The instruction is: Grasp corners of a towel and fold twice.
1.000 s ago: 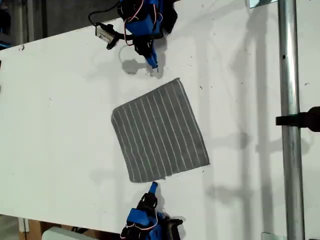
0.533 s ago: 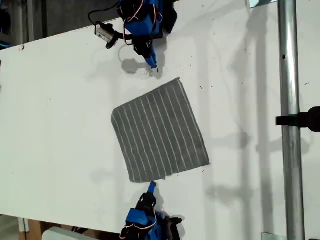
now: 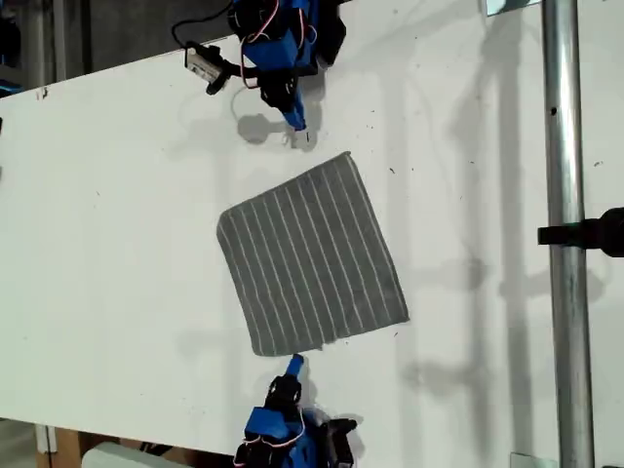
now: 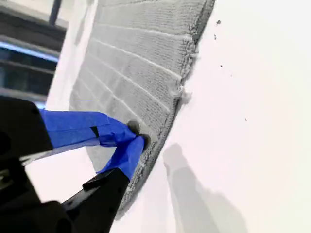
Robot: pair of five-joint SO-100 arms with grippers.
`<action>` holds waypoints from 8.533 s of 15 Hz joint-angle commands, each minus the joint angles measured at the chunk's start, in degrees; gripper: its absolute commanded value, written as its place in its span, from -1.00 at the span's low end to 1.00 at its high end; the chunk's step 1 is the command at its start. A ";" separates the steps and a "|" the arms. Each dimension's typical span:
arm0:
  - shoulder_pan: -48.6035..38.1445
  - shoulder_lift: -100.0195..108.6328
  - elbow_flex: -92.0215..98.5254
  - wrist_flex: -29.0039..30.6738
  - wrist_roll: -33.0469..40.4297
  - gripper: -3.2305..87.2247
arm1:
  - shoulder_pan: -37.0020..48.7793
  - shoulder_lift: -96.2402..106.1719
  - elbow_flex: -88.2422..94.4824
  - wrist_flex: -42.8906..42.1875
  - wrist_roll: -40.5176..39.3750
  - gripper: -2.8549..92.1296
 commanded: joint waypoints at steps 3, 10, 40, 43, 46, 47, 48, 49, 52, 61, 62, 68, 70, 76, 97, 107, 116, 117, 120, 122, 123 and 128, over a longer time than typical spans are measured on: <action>6.50 0.00 0.18 -0.09 -37.71 -0.97 | -3.16 -0.18 -0.88 -0.88 -0.44 -0.94; 12.66 0.09 -1.93 -3.96 -61.44 -0.84 | -3.08 0.09 -3.96 -2.02 -0.09 -0.95; 32.96 -108.81 -97.12 9.32 -35.51 -0.21 | -7.91 -108.63 -59.06 -16.08 -44.82 -0.62; 33.13 -109.07 -97.21 9.84 -36.47 -0.23 | -7.65 -108.98 -59.94 -17.31 -46.14 -0.94; 31.82 -118.83 -104.50 12.66 -36.04 -0.23 | -7.38 -109.78 -61.17 -16.79 -46.41 -0.94; 31.29 -126.83 -111.88 15.82 -35.86 -0.18 | -7.38 -109.86 -61.44 -16.79 -46.41 -0.94; 31.11 -134.47 -120.23 18.81 -36.12 -0.15 | -7.47 -110.04 -61.70 -16.88 -46.41 -0.94; 31.11 -138.96 -123.84 17.84 -34.98 -0.17 | -7.56 -110.30 -62.14 -16.52 -46.49 -0.94; 30.85 -145.11 -124.80 14.15 -35.42 -0.19 | -7.82 -110.48 -62.84 -16.17 -46.58 -0.94; 32.34 -156.09 -126.91 8.61 -35.24 -0.98 | -7.65 -111.97 -64.78 -15.56 -46.67 -0.94; 32.61 -155.92 -126.74 8.88 -35.77 -0.98 | -7.65 -112.32 -65.04 -15.56 -46.67 -0.94; 35.95 -146.60 -126.91 15.64 -37.09 -0.98 | -11.34 -109.95 -68.64 -9.32 -44.38 -0.94; 38.14 -140.80 -126.91 16.44 -35.33 -0.98 | -16.08 -105.91 -71.37 -5.36 -40.87 -0.94; 42.54 -129.20 -125.51 13.54 -34.19 -0.98 | -28.56 -93.60 -77.26 -0.44 -33.66 -0.94; 13.10 -86.84 -66.09 -3.87 -23.64 -0.98 | 12.48 -111.01 -80.60 -13.71 -57.74 -0.94; 15.12 -73.65 -49.48 -3.34 -33.84 -0.23 | 14.06 -112.76 -80.42 -12.13 -55.81 -0.39; 32.08 -2.20 -13.45 -15.91 -32.08 -0.98 | 14.24 -37.27 -21.71 -11.95 -27.51 -0.35; 31.73 0.18 -12.83 -12.92 -32.52 -0.98 | 15.38 -28.21 -17.31 -11.43 -26.54 -0.34; 31.90 0.18 -11.51 -13.18 -28.92 -0.98 | 17.84 -33.49 -16.87 -20.13 -28.48 -0.27; 31.20 0.18 -11.34 -13.01 -29.09 -0.98 | 19.34 -55.55 -24.35 -33.40 -34.54 -0.21; 31.29 0.18 -11.25 -13.10 -29.00 -0.98 | 19.95 -66.97 -28.83 -38.94 -36.74 -0.19; 32.34 0.18 -11.16 -11.60 -30.76 -0.98 | 20.48 -102.66 -53.53 -41.48 -37.71 -0.16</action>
